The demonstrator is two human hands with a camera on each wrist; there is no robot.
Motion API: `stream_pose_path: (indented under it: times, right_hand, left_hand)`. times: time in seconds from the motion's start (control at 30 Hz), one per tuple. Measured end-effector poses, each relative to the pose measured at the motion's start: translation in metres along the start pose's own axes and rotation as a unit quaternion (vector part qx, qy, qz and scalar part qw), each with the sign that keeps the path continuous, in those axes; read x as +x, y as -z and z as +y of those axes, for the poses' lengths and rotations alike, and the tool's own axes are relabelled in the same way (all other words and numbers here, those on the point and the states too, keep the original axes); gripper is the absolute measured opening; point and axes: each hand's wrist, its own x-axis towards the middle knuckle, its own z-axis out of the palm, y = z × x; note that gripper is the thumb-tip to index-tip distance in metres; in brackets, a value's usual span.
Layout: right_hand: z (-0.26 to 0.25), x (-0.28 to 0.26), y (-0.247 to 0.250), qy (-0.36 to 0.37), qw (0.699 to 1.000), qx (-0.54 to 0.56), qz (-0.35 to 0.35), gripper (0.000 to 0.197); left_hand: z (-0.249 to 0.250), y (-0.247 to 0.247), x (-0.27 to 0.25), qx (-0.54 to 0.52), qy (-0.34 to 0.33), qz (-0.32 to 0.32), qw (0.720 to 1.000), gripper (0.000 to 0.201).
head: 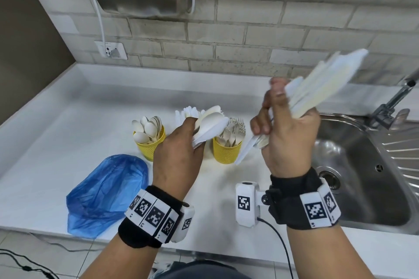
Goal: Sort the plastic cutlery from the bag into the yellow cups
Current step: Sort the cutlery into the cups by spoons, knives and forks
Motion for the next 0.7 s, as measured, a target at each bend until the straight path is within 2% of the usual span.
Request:
stream_pose_path:
  times: [0.17,0.27,0.4,0.53,0.6,0.7]
  right_hand:
    - [0.014,-0.011,0.001,-0.062,0.977,-0.174,-0.105,0.014]
    - [0.022,-0.013,0.0,-0.043,0.954,-0.261,-0.14,0.009]
    - [0.021,-0.014,-0.005,-0.022,0.957,-0.257,-0.13,0.007]
    - [0.014,-0.01,-0.009,-0.034,0.985,-0.151,-0.075,0.012]
    - [0.015,-0.009,-0.008,-0.045,0.986,-0.14,-0.084,0.011]
    - [0.021,-0.015,-0.009,-0.064,0.974,-0.174,-0.13,0.021]
  left_hand:
    - [0.001,0.004,0.003,0.013,0.032,0.003,0.999,0.019]
    - [0.002,0.006,0.003,0.019,0.038,0.005,0.999,0.019]
    - [-0.002,0.009,0.002,0.034,0.05,0.004,0.998,0.017]
    - [-0.008,0.01,0.002,0.041,0.063,-0.002,0.997,0.014]
    - [-0.008,0.011,0.001,0.039,0.062,-0.005,0.997,0.014]
    - [-0.003,0.011,0.002,0.034,0.047,-0.012,0.998,0.02]
